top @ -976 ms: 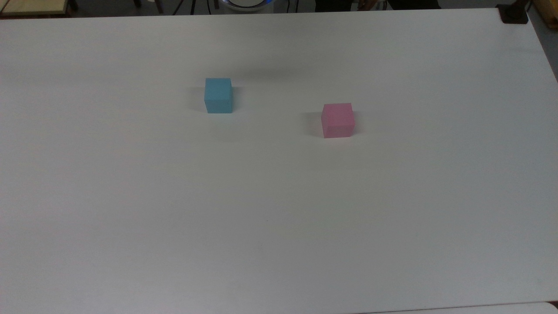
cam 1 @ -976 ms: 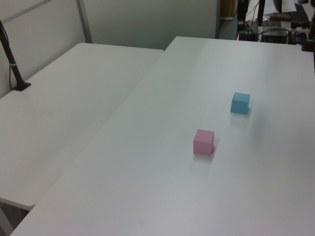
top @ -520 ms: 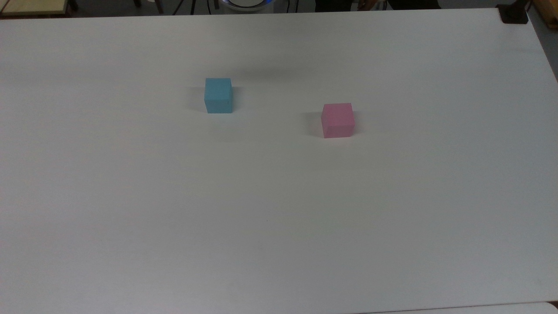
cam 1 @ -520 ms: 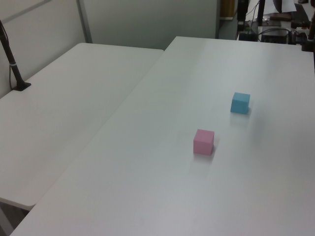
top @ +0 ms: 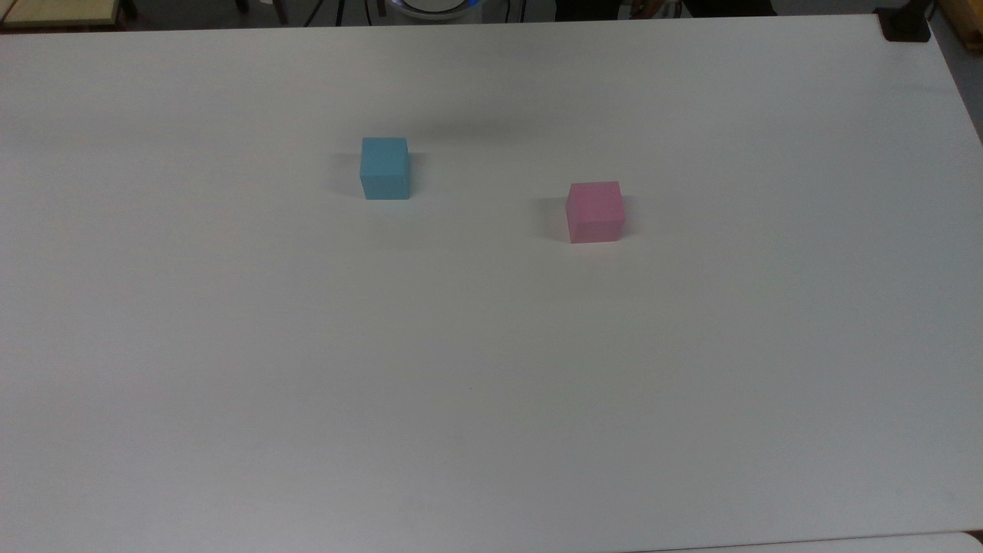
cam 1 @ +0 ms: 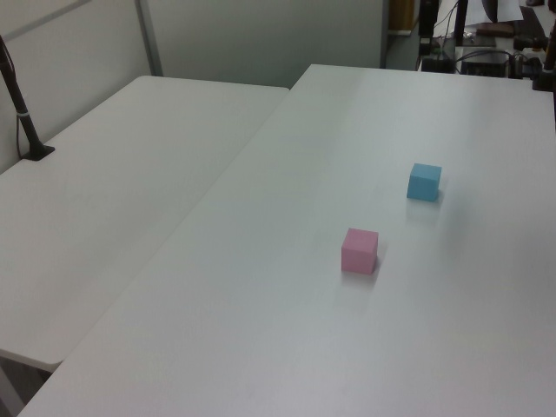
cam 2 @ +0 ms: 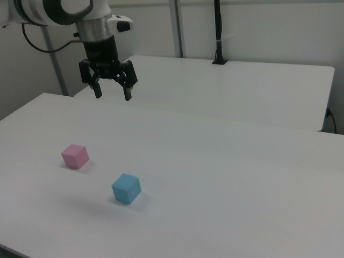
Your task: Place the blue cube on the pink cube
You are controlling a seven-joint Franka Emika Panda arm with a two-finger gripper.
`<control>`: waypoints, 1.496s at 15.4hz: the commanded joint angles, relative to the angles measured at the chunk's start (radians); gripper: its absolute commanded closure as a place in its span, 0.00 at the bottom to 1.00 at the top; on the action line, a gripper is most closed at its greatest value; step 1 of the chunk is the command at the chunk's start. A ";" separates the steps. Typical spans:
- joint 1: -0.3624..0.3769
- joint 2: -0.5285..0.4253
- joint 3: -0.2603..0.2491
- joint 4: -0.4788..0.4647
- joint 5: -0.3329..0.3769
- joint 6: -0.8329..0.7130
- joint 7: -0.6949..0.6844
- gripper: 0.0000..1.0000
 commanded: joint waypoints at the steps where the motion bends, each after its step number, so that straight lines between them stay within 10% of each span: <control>1: -0.002 -0.013 0.003 -0.011 0.015 -0.010 0.011 0.00; 23: -0.002 -0.027 0.004 -0.012 0.015 -0.067 0.005 0.00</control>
